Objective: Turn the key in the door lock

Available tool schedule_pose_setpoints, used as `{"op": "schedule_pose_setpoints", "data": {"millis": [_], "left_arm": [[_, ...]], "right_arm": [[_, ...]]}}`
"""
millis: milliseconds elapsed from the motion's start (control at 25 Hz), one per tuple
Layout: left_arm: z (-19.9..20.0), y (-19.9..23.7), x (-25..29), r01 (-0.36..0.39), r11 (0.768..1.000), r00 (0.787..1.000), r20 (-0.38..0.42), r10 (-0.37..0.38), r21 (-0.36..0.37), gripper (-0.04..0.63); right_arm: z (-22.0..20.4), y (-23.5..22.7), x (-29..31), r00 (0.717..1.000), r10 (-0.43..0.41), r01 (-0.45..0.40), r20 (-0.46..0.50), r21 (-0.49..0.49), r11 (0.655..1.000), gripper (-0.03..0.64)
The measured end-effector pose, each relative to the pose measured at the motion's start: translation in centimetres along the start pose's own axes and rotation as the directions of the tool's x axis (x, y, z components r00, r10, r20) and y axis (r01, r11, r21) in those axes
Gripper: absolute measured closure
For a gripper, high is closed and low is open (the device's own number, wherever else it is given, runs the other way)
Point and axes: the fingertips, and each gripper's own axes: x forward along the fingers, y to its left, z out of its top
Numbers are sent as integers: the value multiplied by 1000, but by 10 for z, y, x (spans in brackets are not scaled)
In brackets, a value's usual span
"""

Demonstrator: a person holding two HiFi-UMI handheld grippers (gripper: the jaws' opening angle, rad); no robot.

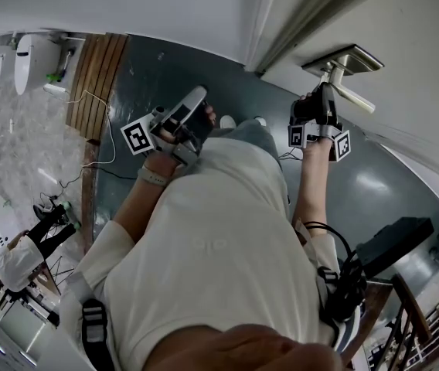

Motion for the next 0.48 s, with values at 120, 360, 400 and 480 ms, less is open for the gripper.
{"op": "schedule_pose_setpoints", "data": {"millis": [120, 360, 400, 480], "left_arm": [[-1, 0, 1, -1, 1000, 1000, -3, 1, 1, 586], [-2, 0, 0, -2, 1000, 1000, 0, 2, 0, 586], [-2, 0, 0, -2, 1000, 1000, 0, 2, 0, 586], [-2, 1, 0, -2, 1000, 1000, 1, 2, 1, 586]], "right_arm": [[0, -1, 0, 1000, 5, -5, 0, 15, 1000, 575], [-1, -1, 1, 1000, 1, 0, -11, 5, 1000, 575], [-1, 0, 1, 1000, -4, 4, -14, -5, 1000, 575], [-3, 2, 1, 999, -24, 23, -29, -42, 999, 575]]}}
